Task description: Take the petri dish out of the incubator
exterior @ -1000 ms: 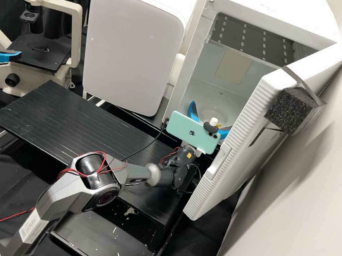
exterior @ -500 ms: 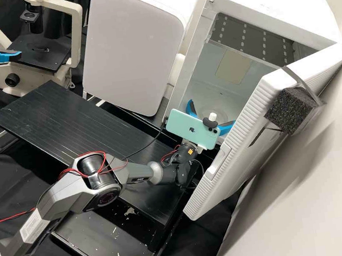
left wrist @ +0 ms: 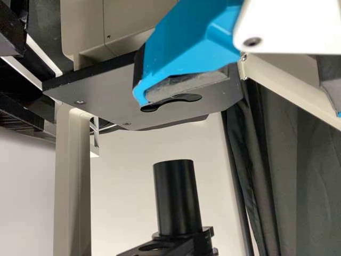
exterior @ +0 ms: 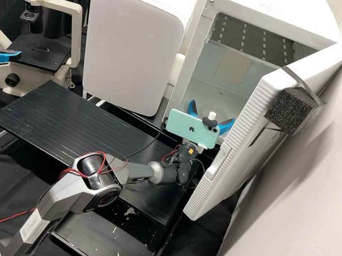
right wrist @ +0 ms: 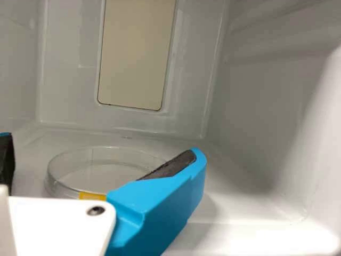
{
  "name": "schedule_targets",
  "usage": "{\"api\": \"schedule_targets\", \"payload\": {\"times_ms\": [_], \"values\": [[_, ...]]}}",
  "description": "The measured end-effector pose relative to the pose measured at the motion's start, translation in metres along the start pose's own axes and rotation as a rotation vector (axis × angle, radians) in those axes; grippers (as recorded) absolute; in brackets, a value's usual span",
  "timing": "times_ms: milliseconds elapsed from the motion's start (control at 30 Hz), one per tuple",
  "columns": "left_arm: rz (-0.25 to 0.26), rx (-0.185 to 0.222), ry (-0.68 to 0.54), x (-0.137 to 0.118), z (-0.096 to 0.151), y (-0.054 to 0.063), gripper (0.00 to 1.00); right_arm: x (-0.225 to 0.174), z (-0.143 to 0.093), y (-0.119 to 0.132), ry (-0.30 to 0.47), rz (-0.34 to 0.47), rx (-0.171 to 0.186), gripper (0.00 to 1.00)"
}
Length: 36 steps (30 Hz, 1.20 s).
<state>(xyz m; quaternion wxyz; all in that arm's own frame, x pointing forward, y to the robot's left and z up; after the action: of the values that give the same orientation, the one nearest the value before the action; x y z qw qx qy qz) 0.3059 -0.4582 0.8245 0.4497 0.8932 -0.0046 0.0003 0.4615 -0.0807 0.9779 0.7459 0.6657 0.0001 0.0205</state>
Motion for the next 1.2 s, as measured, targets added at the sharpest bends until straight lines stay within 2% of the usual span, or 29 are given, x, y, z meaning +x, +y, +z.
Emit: {"api": "schedule_targets", "payload": {"times_ms": [167,467,1200], "values": [[0.000,0.000,0.000,0.0000,0.0000,0.0000,1.00,-0.0003,0.0007,0.0005,-0.002,0.001,0.000,0.00],[0.000,0.000,0.000,0.0000,0.0000,0.0000,1.00,0.0003,0.0003,0.0024,-0.003,-0.006,-0.021,0.00],[0.000,0.000,0.000,0.0000,0.0000,0.0000,1.00,-0.0019,0.0042,0.0056,-0.012,0.000,-0.022,0.00]]}}
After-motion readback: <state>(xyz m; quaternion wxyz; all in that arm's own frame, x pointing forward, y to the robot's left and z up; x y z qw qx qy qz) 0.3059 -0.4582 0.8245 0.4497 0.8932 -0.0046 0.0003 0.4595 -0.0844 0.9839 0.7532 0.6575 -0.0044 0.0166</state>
